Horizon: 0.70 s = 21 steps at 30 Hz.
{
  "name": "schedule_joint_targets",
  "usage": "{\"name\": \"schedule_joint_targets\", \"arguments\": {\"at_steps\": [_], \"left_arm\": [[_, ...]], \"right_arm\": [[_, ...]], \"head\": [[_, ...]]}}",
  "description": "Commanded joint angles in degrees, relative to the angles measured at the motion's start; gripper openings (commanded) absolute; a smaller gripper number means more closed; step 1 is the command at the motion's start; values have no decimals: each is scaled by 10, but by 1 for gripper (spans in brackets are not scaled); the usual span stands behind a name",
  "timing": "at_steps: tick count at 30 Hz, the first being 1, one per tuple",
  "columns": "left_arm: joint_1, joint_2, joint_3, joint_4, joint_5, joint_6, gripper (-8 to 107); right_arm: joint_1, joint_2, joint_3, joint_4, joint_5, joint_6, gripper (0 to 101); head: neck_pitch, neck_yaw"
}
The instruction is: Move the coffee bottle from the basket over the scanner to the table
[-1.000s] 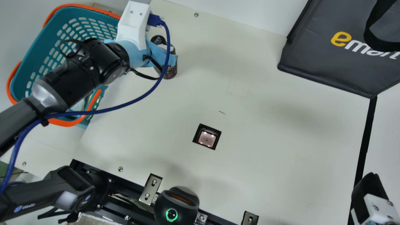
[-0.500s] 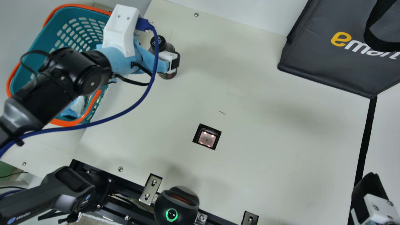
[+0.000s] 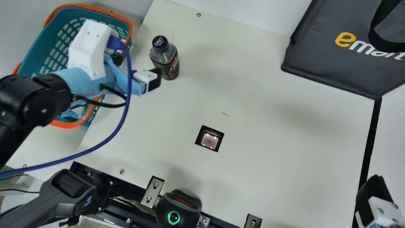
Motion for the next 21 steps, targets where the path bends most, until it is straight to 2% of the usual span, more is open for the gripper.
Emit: {"name": "schedule_joint_targets", "arguments": {"at_steps": [1,12,21], "left_arm": [[3,-28,-3,4,25,1,90],[31,-108,-32,25,112,-9,90],[42,-119,-35,32,130,-10,90]], "right_arm": [[0,0,0,0,0,0,95],[0,0,0,0,1,0,95],[0,0,0,0,1,0,95]], "head": [[-17,1],[-17,1],[-17,-119]]}}
